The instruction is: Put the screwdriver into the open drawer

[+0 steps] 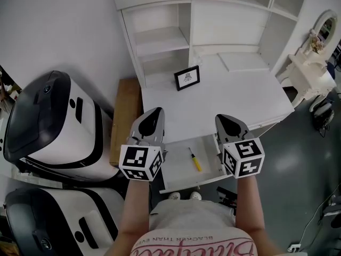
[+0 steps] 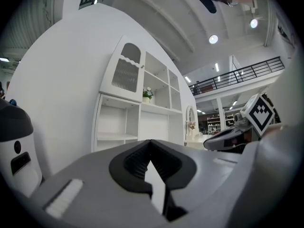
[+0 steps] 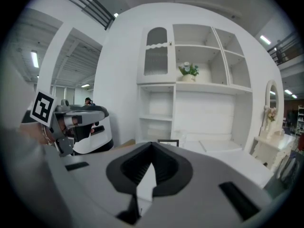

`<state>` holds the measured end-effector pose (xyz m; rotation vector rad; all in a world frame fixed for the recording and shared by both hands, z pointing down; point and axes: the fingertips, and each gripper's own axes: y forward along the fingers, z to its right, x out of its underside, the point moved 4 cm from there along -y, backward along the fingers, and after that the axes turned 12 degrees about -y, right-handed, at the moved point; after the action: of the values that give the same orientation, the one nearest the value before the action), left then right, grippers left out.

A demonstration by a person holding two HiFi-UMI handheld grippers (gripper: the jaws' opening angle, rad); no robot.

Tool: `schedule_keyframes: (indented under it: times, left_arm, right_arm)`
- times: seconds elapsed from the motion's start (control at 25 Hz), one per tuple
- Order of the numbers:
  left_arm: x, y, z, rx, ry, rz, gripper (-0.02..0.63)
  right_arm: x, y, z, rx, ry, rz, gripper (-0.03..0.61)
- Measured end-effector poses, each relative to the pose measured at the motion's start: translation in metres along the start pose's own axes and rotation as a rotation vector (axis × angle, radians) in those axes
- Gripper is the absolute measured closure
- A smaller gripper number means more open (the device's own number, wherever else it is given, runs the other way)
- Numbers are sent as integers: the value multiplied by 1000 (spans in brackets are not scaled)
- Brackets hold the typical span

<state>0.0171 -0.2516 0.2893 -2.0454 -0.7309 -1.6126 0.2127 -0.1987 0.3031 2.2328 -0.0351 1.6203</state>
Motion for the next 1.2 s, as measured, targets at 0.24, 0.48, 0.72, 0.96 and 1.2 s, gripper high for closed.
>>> schedule_keyframes:
  times: [0.24, 0.48, 0.72, 0.96, 1.2]
  left_arm:
    - [-30, -3, 10, 7, 48, 69, 604]
    - [-56, -12, 19, 1, 136, 117, 604]
    - [-69, -17, 26, 6, 161, 155, 604]
    - [-77, -17, 26, 7, 168, 169, 604]
    - [-83, -17, 26, 12, 174, 178, 604]
  right_arm:
    - [-42, -23, 12, 61, -66, 133, 572]
    - [-70, -44, 19, 117, -112, 228, 572]
    - [-83, -56, 21, 138, -125, 279, 572]
    - [-96, -64, 23, 163, -146, 326, 572]
    - [-99, -64, 24, 166, -147, 336, 572]
